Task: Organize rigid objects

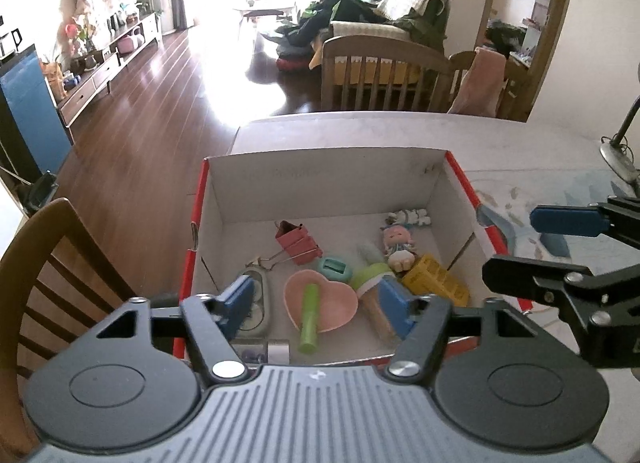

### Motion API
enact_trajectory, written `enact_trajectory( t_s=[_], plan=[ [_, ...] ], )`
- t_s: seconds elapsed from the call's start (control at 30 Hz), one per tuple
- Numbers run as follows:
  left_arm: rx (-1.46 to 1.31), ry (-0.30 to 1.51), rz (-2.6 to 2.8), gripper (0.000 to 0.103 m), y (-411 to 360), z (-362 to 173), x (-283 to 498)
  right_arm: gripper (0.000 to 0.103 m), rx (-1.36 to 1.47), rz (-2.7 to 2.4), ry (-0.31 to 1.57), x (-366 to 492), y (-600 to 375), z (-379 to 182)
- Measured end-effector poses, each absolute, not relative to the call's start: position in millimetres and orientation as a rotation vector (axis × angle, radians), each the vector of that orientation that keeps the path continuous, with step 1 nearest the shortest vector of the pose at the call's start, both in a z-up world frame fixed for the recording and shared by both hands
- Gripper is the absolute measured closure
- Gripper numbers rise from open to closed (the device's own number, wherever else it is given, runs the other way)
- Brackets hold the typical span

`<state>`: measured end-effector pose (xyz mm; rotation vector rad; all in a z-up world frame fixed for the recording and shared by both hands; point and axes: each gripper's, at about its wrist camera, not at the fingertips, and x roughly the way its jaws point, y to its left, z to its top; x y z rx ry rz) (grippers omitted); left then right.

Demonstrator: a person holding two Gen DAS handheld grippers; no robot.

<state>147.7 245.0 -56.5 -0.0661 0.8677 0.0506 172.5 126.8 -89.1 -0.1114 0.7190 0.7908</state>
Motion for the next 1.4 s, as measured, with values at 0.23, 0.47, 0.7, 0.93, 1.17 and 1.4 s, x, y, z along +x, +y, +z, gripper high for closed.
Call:
enact_trajectory(
  t_s=[0.23,0.47,0.7,0.93,1.17,1.4],
  plan=[
    [-0.068,0.830,0.051,0.022,242.0,-48.9,138.9,0.014,-0.074,0.813,0.679,164.0,115.9,-83.9],
    [-0.113,0.815,0.054,0.020,242.4,-43.1,136.3,0.008,-0.040,0.836,0.644,158.8,105.6,-78.3],
    [-0.122,0.814,0.069,0.014,239.3,-45.2,132.9,0.002,-0.029,0.830,0.632,153.5,98.7,-78.7],
    [-0.119,0.825,0.069,0.014,234.0,-49.6,129.0,0.001,-0.004,0.812,0.640,152.6,92.3,-80.7],
    [-0.101,0.821,0.081,0.014,224.1,-51.4,118.2,0.001,0.006,0.810,0.651,151.6,87.5,-82.6],
    [-0.097,0.796,0.074,0.014,221.7,-47.7,107.3,0.001,0.010,0.815,0.654,149.6,84.4,-83.1]
  ],
)
